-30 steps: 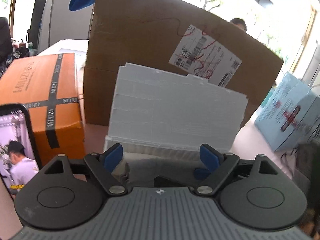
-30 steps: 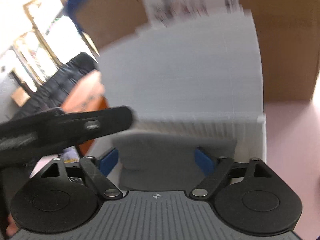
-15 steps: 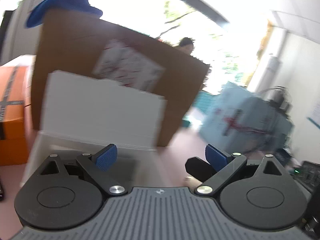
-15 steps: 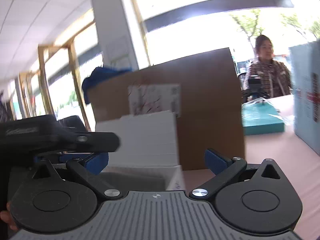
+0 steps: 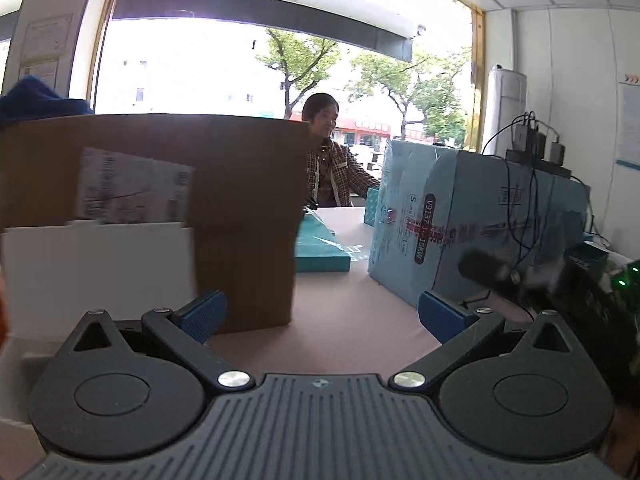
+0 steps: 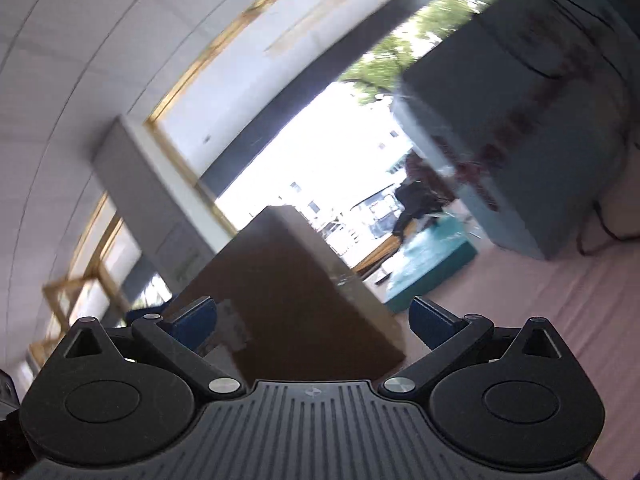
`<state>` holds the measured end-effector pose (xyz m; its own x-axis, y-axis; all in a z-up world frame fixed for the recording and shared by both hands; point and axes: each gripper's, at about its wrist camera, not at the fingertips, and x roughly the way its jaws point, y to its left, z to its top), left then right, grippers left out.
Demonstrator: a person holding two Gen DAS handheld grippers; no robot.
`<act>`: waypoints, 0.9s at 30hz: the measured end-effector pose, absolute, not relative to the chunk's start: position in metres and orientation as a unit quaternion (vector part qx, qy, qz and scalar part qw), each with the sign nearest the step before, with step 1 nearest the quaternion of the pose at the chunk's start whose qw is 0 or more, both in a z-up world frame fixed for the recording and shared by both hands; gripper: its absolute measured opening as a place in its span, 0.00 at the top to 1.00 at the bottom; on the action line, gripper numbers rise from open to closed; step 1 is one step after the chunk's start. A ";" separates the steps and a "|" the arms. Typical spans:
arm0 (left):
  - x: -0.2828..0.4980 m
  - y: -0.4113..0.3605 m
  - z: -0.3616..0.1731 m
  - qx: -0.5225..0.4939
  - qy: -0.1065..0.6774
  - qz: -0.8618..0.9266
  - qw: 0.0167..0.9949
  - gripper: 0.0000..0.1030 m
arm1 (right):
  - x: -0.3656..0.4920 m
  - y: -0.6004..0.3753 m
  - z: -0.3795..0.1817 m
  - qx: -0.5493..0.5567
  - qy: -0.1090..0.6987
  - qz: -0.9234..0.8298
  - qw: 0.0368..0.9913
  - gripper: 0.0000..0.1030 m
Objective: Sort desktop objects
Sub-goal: 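Withdraw both open grippers up and out of the white box, then reach to the silver egg-shaped ornament and close both grippers on it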
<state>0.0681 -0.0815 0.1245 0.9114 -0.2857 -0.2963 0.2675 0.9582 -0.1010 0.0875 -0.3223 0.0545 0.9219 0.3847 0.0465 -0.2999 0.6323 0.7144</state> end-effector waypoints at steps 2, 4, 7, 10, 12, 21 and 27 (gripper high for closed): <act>0.093 -0.109 0.122 -0.025 0.162 -0.133 0.977 0.00 | 0.097 -0.342 0.049 0.407 0.088 0.180 0.891 0.00; 0.121 -0.129 0.117 -0.019 0.188 -0.107 0.976 0.00 | 0.106 -0.362 0.045 0.429 0.124 0.170 0.879 0.00; 0.152 -0.137 0.097 -0.045 0.240 -0.102 0.964 0.00 | 0.103 -0.383 0.047 0.428 0.136 0.161 0.879 0.00; 0.168 -0.138 0.074 -0.045 0.279 -0.122 0.951 0.00 | 0.095 -0.390 0.058 0.368 0.128 0.139 0.910 0.00; 0.171 -0.137 0.064 -0.025 0.288 -0.118 0.950 0.00 | 0.094 -0.387 0.059 0.324 0.133 0.125 0.928 0.00; 0.191 -0.120 0.031 -0.041 0.359 -0.112 0.926 0.03 | 0.100 -0.326 0.046 0.090 0.169 0.179 0.965 0.06; 0.206 -0.108 0.015 -0.085 0.400 -0.119 0.905 0.03 | 0.104 -0.308 0.034 0.054 0.208 0.204 0.955 0.06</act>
